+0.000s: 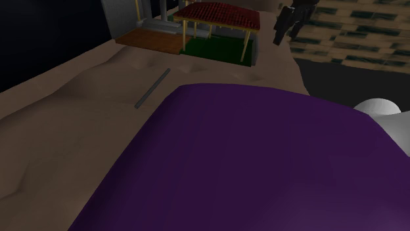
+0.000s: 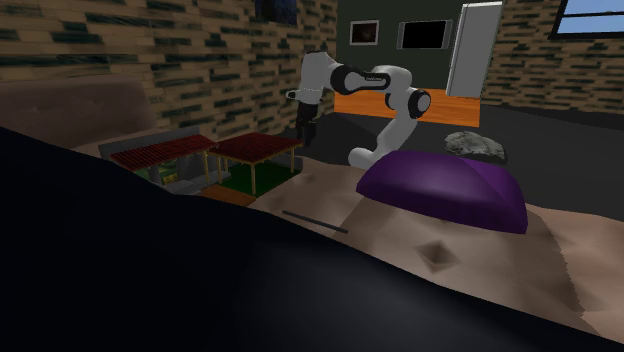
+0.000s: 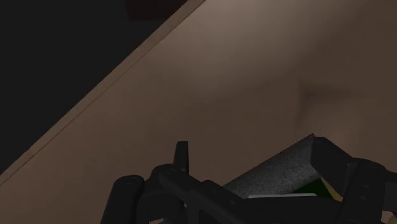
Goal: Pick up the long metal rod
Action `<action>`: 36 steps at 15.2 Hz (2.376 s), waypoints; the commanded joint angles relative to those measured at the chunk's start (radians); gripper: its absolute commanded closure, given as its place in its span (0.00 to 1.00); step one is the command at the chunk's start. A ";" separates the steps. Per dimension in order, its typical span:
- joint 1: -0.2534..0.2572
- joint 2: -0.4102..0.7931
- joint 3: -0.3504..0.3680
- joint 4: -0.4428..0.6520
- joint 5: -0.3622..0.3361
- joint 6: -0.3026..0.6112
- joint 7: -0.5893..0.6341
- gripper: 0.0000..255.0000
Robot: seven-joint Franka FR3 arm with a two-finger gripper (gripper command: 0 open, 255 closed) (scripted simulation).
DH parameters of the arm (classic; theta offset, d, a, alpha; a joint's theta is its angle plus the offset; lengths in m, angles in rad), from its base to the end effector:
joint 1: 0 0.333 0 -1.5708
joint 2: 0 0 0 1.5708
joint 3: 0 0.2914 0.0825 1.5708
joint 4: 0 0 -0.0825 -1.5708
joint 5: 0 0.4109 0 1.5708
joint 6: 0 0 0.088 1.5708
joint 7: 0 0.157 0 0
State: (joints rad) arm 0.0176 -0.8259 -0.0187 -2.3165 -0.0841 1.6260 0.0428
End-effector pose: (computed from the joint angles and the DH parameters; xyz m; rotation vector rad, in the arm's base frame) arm 0.3531 -0.0142 0.5630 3.0667 -0.0611 0.2103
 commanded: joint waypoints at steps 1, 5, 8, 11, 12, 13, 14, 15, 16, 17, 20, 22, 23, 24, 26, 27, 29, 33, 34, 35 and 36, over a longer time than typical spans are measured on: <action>0.000 0.000 0.000 0.000 0.000 0.000 0.000 0.00; 0.005 -0.019 0.096 -0.027 0.078 -0.011 0.159 0.00; 0.009 -0.016 0.168 -0.032 0.140 -0.012 0.278 0.00; 0.011 0.003 0.242 -0.023 0.201 -0.007 0.398 0.00; 0.010 0.012 0.267 -0.017 0.221 -0.004 0.438 0.00; 0.010 0.023 0.292 -0.009 0.240 0.000 0.478 0.00; 0.009 0.035 0.316 0.000 0.258 0.004 0.518 0.00; 0.007 0.049 0.341 0.010 0.276 0.009 0.557 0.00; 0.005 0.065 0.366 0.022 0.293 0.015 0.597 0.00; 0.002 0.081 0.391 0.035 0.309 0.021 0.636 0.00; -0.011 0.140 0.467 0.083 0.351 0.043 0.756 0.00; -0.025 0.186 0.519 0.122 0.372 0.059 0.835 0.00; -0.033 0.211 0.545 0.143 0.380 0.067 0.875 0.00; -0.041 0.238 0.571 0.166 0.386 0.076 0.916 0.00; -0.061 0.294 0.626 0.215 0.393 0.094 0.999 0.00; -0.072 0.325 0.654 0.242 0.392 0.103 1.041 0.00; -0.096 0.392 0.713 0.299 0.384 0.122 1.128 0.00; -0.150 0.552 0.845 0.430 0.324 0.158 1.319 0.00; -0.163 0.600 0.881 0.466 0.297 0.166 1.372 0.00; -0.173 0.653 0.918 0.504 0.262 0.174 1.429 0.00; -0.180 0.711 0.955 0.544 0.220 0.179 1.489 0.00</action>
State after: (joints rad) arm -0.1526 -0.1730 0.8973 -1.8148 0.1761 1.7994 1.4650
